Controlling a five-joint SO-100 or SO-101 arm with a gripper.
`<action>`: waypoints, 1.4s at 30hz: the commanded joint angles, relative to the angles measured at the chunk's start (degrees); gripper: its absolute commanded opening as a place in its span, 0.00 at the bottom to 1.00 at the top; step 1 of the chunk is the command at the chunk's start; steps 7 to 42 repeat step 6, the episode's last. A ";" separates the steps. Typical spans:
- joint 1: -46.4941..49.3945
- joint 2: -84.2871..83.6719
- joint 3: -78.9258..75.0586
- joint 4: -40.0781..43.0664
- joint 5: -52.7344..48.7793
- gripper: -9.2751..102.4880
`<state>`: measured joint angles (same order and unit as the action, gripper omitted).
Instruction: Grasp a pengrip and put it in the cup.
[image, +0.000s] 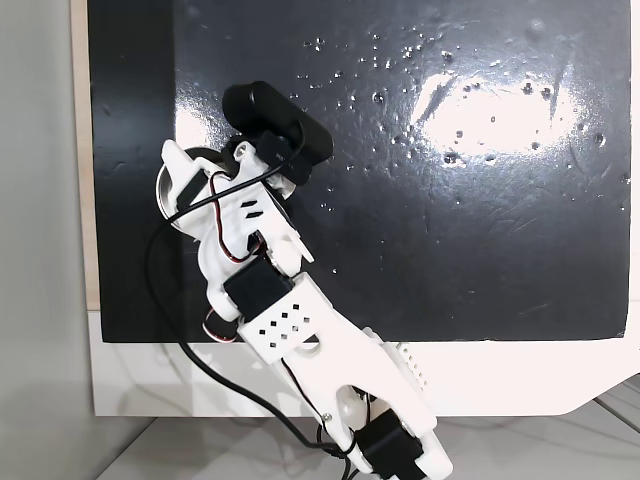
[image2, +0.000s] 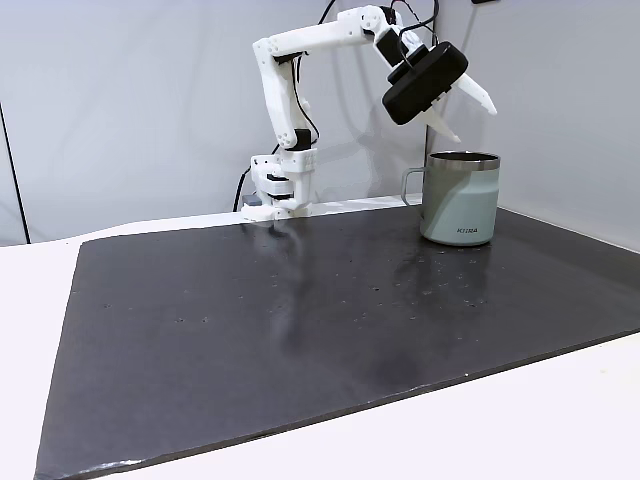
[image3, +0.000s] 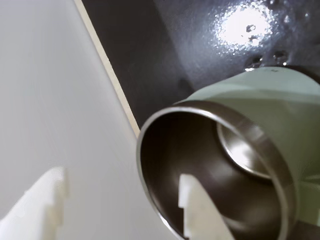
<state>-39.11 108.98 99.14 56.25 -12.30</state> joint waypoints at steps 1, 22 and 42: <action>1.41 3.08 -0.26 -0.35 -0.97 0.33; 1.49 3.34 -0.62 -0.44 -1.05 0.33; 1.49 3.34 -0.62 -0.44 -1.05 0.33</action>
